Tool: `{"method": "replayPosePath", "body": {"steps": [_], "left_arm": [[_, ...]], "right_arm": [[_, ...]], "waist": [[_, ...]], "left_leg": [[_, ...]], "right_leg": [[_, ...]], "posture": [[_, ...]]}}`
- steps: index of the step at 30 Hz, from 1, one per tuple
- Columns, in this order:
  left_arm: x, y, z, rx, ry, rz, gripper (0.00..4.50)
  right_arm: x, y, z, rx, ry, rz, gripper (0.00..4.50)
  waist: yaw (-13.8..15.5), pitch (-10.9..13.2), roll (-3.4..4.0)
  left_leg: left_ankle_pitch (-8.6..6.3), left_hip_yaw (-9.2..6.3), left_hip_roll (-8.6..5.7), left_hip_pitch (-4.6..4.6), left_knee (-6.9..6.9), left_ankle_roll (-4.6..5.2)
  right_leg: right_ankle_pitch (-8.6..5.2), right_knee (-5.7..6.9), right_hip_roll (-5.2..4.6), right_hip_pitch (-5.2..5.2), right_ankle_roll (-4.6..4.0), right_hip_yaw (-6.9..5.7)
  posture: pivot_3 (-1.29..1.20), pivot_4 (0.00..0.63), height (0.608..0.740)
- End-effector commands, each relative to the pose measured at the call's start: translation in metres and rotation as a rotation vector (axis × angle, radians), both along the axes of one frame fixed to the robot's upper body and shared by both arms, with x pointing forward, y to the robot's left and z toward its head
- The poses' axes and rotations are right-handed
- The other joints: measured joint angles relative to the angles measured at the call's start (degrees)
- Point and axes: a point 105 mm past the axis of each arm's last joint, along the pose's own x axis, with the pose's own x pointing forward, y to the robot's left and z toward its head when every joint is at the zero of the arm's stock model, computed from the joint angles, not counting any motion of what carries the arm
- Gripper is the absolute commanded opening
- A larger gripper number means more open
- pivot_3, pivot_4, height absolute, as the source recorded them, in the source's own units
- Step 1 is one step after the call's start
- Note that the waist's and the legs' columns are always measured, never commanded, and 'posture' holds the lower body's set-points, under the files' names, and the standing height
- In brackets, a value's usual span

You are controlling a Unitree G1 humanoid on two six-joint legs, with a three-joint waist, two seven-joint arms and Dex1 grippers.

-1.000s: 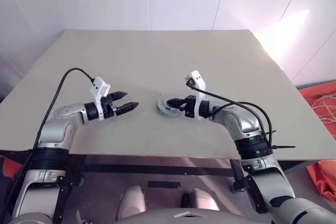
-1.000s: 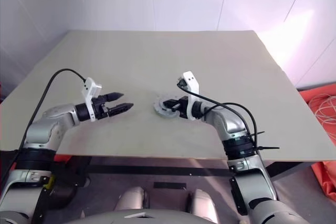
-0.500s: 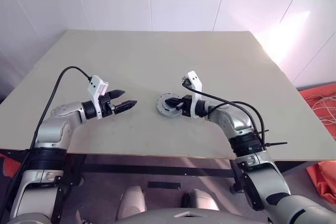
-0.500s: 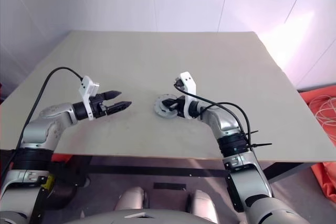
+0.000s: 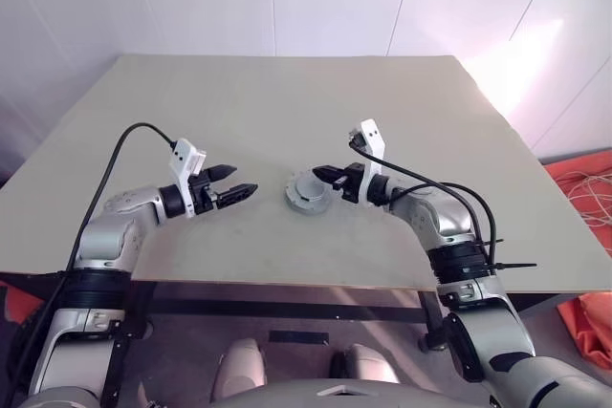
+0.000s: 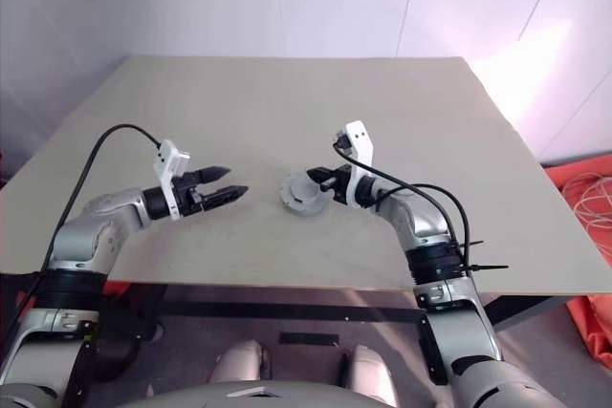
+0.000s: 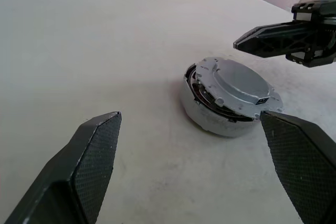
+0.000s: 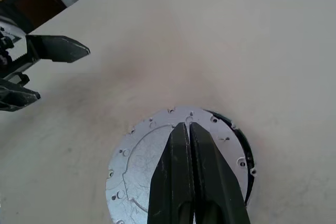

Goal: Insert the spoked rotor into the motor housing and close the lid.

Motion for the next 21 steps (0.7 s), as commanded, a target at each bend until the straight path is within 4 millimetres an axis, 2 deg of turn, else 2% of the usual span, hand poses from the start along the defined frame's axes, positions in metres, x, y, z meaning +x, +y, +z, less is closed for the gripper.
{"method": "replayPosePath", "body": {"steps": [1,3,7,8,10,15,20,21], "left_arm": [[0.0,-0.012,0.01,-0.015,-0.03,-0.05,4.5],[-0.003,-0.018,0.009,-0.027,-0.016,-0.078,4.5],[-0.014,-0.038,0.003,-0.052,0.021,-0.159,4.5],[-0.015,-0.04,0.002,-0.054,0.026,-0.166,4.5],[-0.015,-0.041,0.003,-0.068,0.032,-0.165,4.5],[-0.013,-0.039,0.006,-0.066,0.032,-0.164,4.5],[-0.011,-0.035,0.008,-0.061,0.03,-0.159,4.5],[-0.011,-0.034,0.008,-0.059,0.029,-0.156,4.5]], "right_arm": [[-0.005,-0.001,0.036,0.037,-0.144,0.05,0.04],[-0.008,-0.001,0.036,0.022,-0.161,0.066,0.04],[-0.014,-0.004,0.023,-0.036,-0.182,0.103,0.04],[-0.016,-0.005,0.02,-0.041,-0.182,0.11,0.44],[-0.017,-0.006,0.012,-0.055,-0.176,0.122,0.89],[-0.013,-0.009,-0.002,-0.089,-0.17,0.099,2.69],[-0.008,-0.009,-0.002,-0.067,-0.153,0.074,4.45],[-0.008,-0.008,-0.003,-0.064,-0.138,0.08,4.48]], "waist": [[0.0,0.0,0.0],[0.0,0.0,0.0],[0.1,0.0,0.0],[0.1,0.0,0.0],[0.1,0.0,0.0],[-0.1,0.0,0.0],[0.0,0.0,0.0],[0.0,0.0,0.0]], "left_leg": [[0.0,0.0,0.0,-0.04,0.0,0.01],[-0.02,0.0,-0.01,-0.11,0.0,0.03],[-0.04,0.0,-0.01,-0.12,0.0,0.07],[-0.04,0.0,-0.01,-0.13,0.01,0.08],[-0.06,0.01,0.0,-0.14,0.01,0.1],[-0.15,0.02,0.01,-0.11,0.01,0.25],[-0.16,0.02,0.0,-0.12,0.02,0.28],[-0.16,0.02,0.0,-0.13,0.02,0.28]], "right_leg": [[0.01,0.0,0.0,-0.03,-0.01,0.0],[0.01,-0.02,0.0,-0.07,-0.02,0.0],[0.01,-0.07,0.0,-0.08,-0.01,0.0],[0.01,-0.08,0.0,-0.07,-0.01,0.0],[0.0,-0.1,0.0,-0.08,-0.01,0.0],[-0.19,-0.1,0.0,-0.07,0.33,-0.01],[-0.07,-0.1,0.0,-0.07,0.12,-0.01],[0.0,-0.1,0.0,-0.07,-0.01,-0.01]], "posture": [[0.0,0.0,0.74],[0.0,0.0,0.74],[0.0,0.0,0.74],[0.0,0.0,0.74],[0.0,0.0,0.74],[0.0,0.0,0.74],[0.0,0.0,0.74],[0.0,0.0,0.74]]}}
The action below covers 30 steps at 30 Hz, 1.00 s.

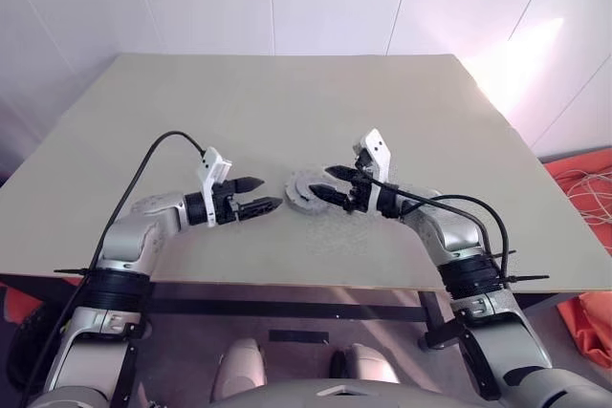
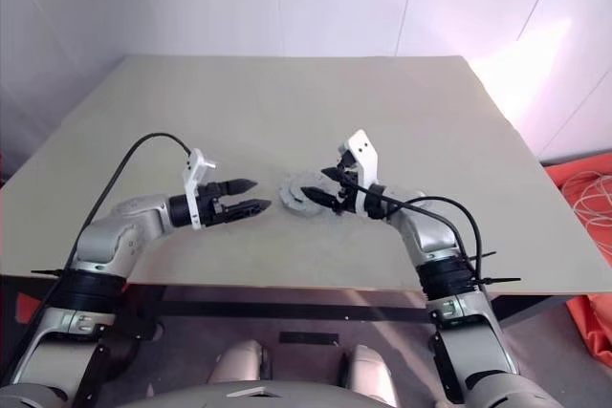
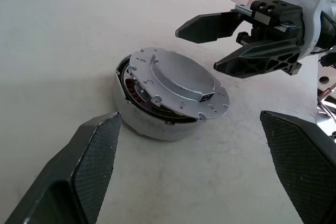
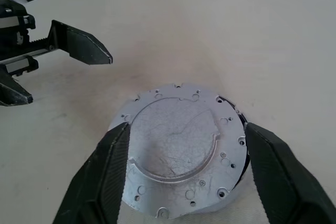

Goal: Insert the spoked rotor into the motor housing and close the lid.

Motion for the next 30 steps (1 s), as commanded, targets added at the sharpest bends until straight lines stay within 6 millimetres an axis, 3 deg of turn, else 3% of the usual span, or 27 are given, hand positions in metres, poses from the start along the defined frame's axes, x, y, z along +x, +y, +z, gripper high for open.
{"method": "replayPosePath", "body": {"steps": [1,7,14,30], "left_arm": [[0.004,0.002,0.016,-0.006,-0.051,-0.007,4.5],[0.007,0.007,0.019,0.001,-0.057,0.007,4.5],[0.008,0.009,0.019,0.004,-0.06,0.014,4.5],[0.008,0.012,0.022,0.026,-0.083,0.026,4.5]], "right_arm": [[0.004,0.004,0.016,0.033,-0.031,0.011,4.48],[0.002,0.013,0.014,0.043,-0.019,0.035,4.48],[-0.002,0.021,-0.001,0.03,0.007,0.057,4.48],[0.004,0.019,-0.018,-0.089,-0.082,0.054,4.48]], "waist": [[0.0,0.0,0.0],[0.0,0.0,0.0],[0.0,0.0,0.0],[-0.1,0.0,-0.01]], "left_leg": [[0.0,0.0,0.0,0.0,0.0,0.01],[-0.01,0.0,0.01,0.0,0.0,0.02],[-0.01,0.0,0.01,0.0,0.0,0.02],[-0.01,0.0,0.01,0.19,0.0,0.02]], "right_leg": [[0.0,0.0,0.0,0.0,0.0,0.0],[0.0,-0.02,0.0,0.0,0.0,0.0],[0.0,-0.02,0.0,0.0,-0.01,0.0],[-0.19,-0.02,0.0,0.19,0.32,0.0]], "posture": [[0.0,0.0,0.74],[0.0,0.0,0.74],[0.0,0.0,0.74],[0.0,0.0,0.74]]}}
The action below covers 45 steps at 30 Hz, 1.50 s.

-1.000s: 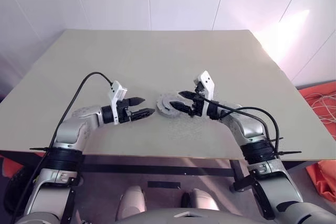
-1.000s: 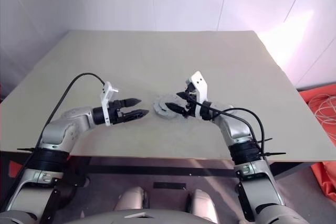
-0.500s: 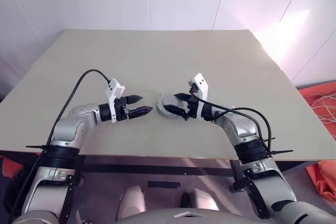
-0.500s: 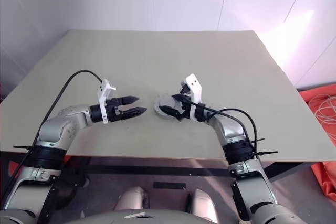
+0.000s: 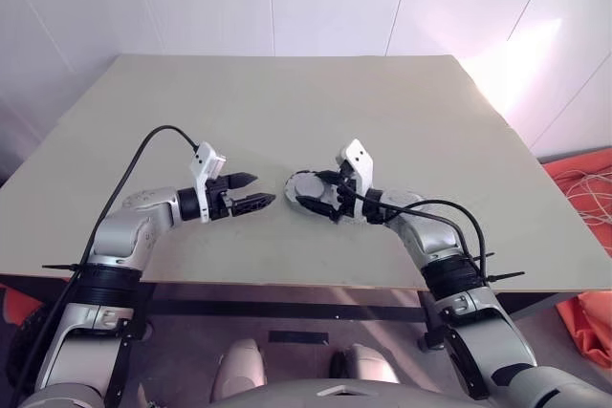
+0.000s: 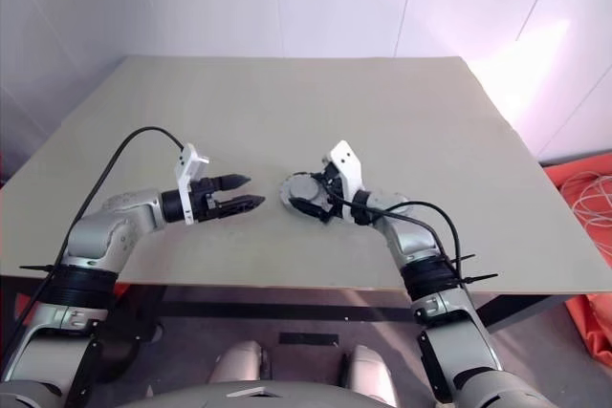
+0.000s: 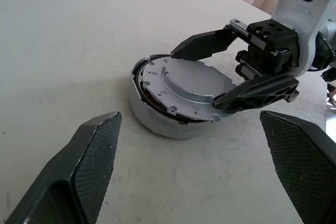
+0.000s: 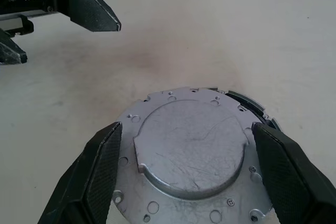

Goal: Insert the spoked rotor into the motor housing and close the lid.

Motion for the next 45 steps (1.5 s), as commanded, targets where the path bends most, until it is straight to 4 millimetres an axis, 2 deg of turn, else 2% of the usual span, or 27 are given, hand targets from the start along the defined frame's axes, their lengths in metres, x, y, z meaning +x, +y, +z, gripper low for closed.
{"method": "replayPosePath", "body": {"steps": [1,4,5,9,18,37,45], "left_arm": [[0.004,0.002,0.018,-0.006,-0.069,0.007,4.5],[0.004,0.002,0.017,-0.011,-0.064,0.009,4.5],[0.004,0.002,0.016,-0.013,-0.06,0.01,4.5],[0.002,0.003,0.012,-0.023,-0.049,0.011,4.5],[-0.002,0.009,0.002,-0.025,-0.028,0.031,4.5],[-0.001,0.019,0.003,-0.014,-0.033,0.061,4.5],[0.0,0.02,0.004,-0.011,-0.038,0.067,4.5]], "right_arm": [[0.005,-0.001,0.0,-0.017,-0.014,-0.011,4.09],[0.006,-0.001,0.001,-0.019,-0.022,-0.015,3.25],[0.007,-0.002,0.002,-0.021,-0.025,-0.017,3.17],[0.009,-0.003,0.004,-0.02,-0.033,-0.023,3.17],[0.014,0.002,0.027,0.032,-0.056,-0.024,3.17],[0.018,0.006,0.0,-0.034,-0.067,-0.073,3.17],[0.01,0.003,-0.005,-0.023,-0.033,-0.029,3.17]], "waist": [[0.0,0.0,0.0],[0.0,0.0,0.0],[0.0,0.0,0.0],[0.0,0.0,0.0],[-0.1,0.0,0.0],[-0.3,0.0,0.0],[-0.6,0.0,0.0]], "left_leg": [[0.0,0.0,0.0,0.0,0.0,0.0],[0.0,0.0,0.0,0.01,0.0,0.0],[0.0,0.0,0.0,0.0,0.0,0.0],[0.0,0.0,0.0,0.01,0.0,0.0],[0.0,0.0,0.0,0.0,0.0,0.0],[0.01,0.0,0.02,0.09,-0.01,-0.02],[0.01,0.01,0.02,0.09,-0.01,-0.02]], "right_leg": [[0.0,0.0,0.0,0.01,0.0,0.0],[0.0,0.0,0.0,0.01,0.0,0.0],[0.0,0.0,0.0,0.01,0.0,0.0],[0.01,0.0,0.0,0.01,-0.01,0.0],[0.0,0.0,0.0,0.0,0.0,0.0],[-0.02,0.0,0.0,0.03,0.03,0.0],[-0.01,0.0,0.0,0.06,0.02,0.0]], "posture": [[0.0,0.0,0.74],[0.0,0.0,0.74],[0.0,0.0,0.74],[0.0,0.0,0.74],[0.0,0.0,0.74],[0.0,0.0,0.74],[0.0,0.0,0.74]]}}
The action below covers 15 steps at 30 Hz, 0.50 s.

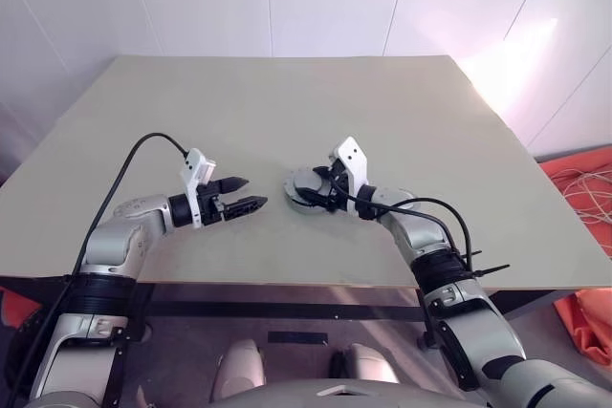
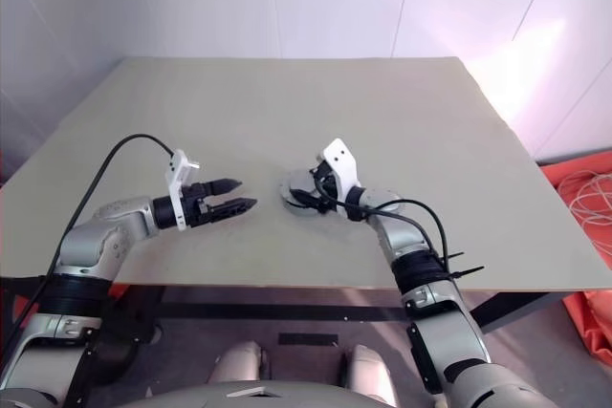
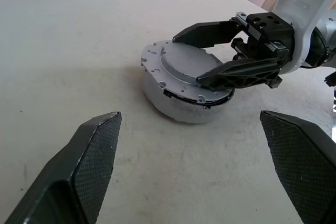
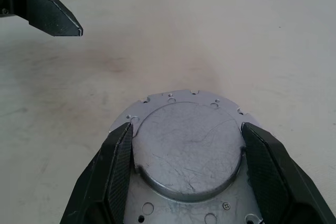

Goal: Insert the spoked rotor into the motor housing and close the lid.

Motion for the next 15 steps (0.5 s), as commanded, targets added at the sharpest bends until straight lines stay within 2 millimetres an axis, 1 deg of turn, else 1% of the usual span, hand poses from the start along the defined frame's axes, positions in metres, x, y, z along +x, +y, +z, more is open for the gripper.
{"method": "replayPosePath", "body": {"steps": [1,7,9,15], "left_arm": [[0.004,0.006,0.012,0.0,-0.05,0.02,4.5],[0.005,0.006,0.012,0.0,-0.052,0.019,4.5],[0.005,0.006,0.013,0.001,-0.054,0.019,4.5],[0.006,0.007,0.013,0.002,-0.057,0.02,4.5]], "right_arm": [[-0.004,-0.002,-0.002,0.001,0.027,0.027,3.17],[-0.007,-0.004,0.0,0.013,0.036,0.039,3.17],[-0.006,-0.003,-0.001,0.008,0.035,0.035,3.17],[-0.006,0.0,-0.01,-0.036,0.016,0.027,3.17]], "waist": [[-0.2,0.0,0.0],[-0.3,0.0,0.0],[-0.3,0.0,0.0],[-0.8,0.0,-0.01]], "left_leg": [[0.0,0.0,0.0,0.0,0.0,0.0],[-0.02,0.0,-0.01,-0.03,-0.06,0.04],[-0.03,0.0,-0.03,-0.03,-0.17,0.04],[-0.02,0.01,-0.03,-0.04,-0.29,0.04]], "right_leg": [[0.0,0.0,0.0,0.01,0.0,0.0],[0.02,-0.06,0.0,0.0,-0.04,0.0],[0.18,-0.18,0.0,0.01,-0.32,0.0],[0.2,-0.31,0.0,0.02,-0.35,-0.01]], "posture": [[0.0,0.0,0.74],[0.0,0.0,0.74],[0.0,0.0,0.74],[0.0,0.0,0.74]]}}
